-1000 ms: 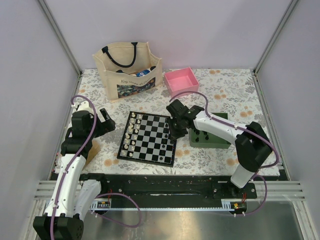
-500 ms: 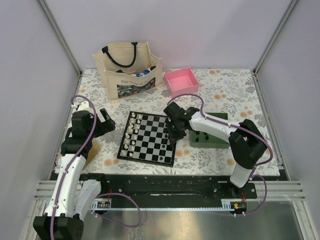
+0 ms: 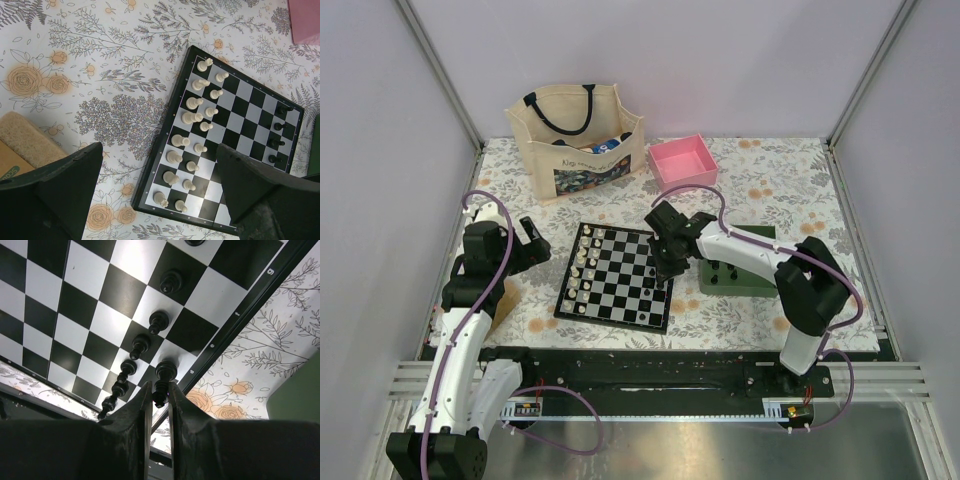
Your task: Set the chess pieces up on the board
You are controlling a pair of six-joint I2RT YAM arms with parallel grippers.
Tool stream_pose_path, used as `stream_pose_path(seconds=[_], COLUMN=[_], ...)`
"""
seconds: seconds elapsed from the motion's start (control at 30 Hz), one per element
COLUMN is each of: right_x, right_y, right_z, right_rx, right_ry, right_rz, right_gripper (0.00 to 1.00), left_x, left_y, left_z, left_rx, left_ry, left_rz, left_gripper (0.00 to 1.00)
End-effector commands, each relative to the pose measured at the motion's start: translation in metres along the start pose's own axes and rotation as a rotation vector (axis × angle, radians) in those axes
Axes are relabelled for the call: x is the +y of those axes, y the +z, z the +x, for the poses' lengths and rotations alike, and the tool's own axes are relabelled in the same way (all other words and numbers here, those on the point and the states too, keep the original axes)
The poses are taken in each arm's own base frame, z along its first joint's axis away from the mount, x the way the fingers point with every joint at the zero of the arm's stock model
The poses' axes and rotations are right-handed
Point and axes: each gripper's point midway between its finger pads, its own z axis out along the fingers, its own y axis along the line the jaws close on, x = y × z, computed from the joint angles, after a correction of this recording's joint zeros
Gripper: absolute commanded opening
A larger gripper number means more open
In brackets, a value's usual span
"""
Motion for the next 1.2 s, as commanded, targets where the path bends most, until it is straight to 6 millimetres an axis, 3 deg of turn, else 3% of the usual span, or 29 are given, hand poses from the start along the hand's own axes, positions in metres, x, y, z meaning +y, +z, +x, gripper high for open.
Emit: stream_pose_path(seconds=[0.0,0.27,0.53,0.7,0.8,0.9,1.03,1.17], right_x=[0.004,-0.003,-0.001,0.01,0.014,0.014,-0.015,-0.066], right_y=[0.0,0.004,0.002,-0.012,-0.03,-0.051,-0.074,-0.083], right_z=[-0.018,-0.017,-0.015,-0.02,-0.03,-0.042,-0.057,-0.063], right_rx=[-0.058,-0.064,-0.063,-0.087,-0.132,-0.198,-0.277,-0.319], right_ry=[-0.023,-0.024,-0.027,-0.027,-0.02,-0.012,0.057,0.171], right_rz=[0.02,0.055,0.035,-0.018,-0.035,-0.048,-0.008,0.065], right_gripper=[0.18,0.2,0.32,0.43,0.52,0.53,0.53,0.52], left_x=[-0.003,-0.003,-0.003,-0.003,-0.002,-0.003,-0.003,-0.002], left_y=[0.0,-0.001,-0.001,0.0,0.0,0.0,0.0,0.001], left_z=[-0.012,-0.012,-0.012,-0.011,-0.011,-0.011,-0.012,-0.011], left_rx=[-0.047,-0.047,-0.047,-0.046,-0.045,-0.044,-0.046,-0.042], left_ry=[-0.002,-0.003,-0.002,-0.002,-0.002,-0.002,-0.004,-0.004], left_rz=[0.005,0.005,0.005,0.005,0.003,0.004,0.005,0.002], left_gripper=[0.99,0.99,0.99,0.99,0.99,0.99,0.99,0.99])
